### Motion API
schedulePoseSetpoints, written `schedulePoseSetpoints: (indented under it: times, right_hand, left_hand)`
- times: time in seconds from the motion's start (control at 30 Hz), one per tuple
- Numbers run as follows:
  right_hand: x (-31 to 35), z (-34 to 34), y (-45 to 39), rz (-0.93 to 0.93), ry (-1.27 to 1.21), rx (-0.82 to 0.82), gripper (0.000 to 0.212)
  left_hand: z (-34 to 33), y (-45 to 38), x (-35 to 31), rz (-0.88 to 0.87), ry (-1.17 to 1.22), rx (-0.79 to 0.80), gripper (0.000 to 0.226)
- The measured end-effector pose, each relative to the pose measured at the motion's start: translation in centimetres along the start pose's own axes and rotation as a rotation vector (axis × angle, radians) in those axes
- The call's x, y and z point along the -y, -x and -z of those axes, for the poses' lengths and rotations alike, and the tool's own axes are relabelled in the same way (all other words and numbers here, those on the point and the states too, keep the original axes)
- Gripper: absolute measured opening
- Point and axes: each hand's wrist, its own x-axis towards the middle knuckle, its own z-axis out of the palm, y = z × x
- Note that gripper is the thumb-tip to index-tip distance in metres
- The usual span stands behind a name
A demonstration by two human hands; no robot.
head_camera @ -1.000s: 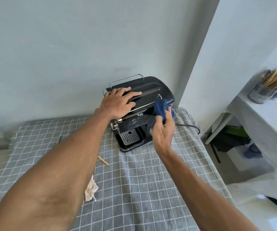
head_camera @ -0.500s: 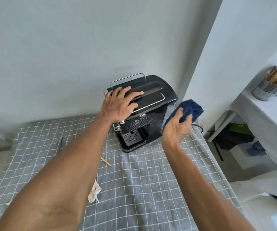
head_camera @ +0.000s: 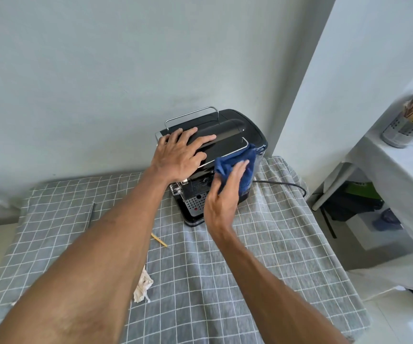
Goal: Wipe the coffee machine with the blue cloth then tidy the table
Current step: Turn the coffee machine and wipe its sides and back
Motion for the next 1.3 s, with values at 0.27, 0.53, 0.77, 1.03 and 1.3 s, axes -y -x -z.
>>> schedulePoseSetpoints:
  times: [0.27, 0.53, 0.77, 1.03, 1.3]
  right_hand:
    - [-3.7, 1.4, -0.3, 0.180, 0.142, 0.136, 0.068]
    - [-4.1, -0.7, 6.4, 0.303, 0.196, 0.338, 0.065]
    - [-2.2, -0.4, 0.4, -0.042, 0.124, 0.043, 0.065]
    - [-3.7, -1.4, 5.7, 0.222, 0.127, 0.241, 0.070]
    - [-1.3, -1.8, 3.3, -0.023, 0.052, 0.108, 0.067]
  left_hand:
    - [0.2, 0.0, 0.1, -0.019, 0.007, 0.026, 0.052]
    - [0.3, 0.1, 0.1, -0.017, -0.001, 0.021, 0.051]
    - [-0.1, -0.3, 0.3, -0.009, -0.010, 0.016, 0.052]
    - [0.2, -0.2, 0.3, -0.016, 0.004, 0.046, 0.052]
    - [0.0, -0.4, 0.2, -0.013, -0.004, 0.032, 0.052]
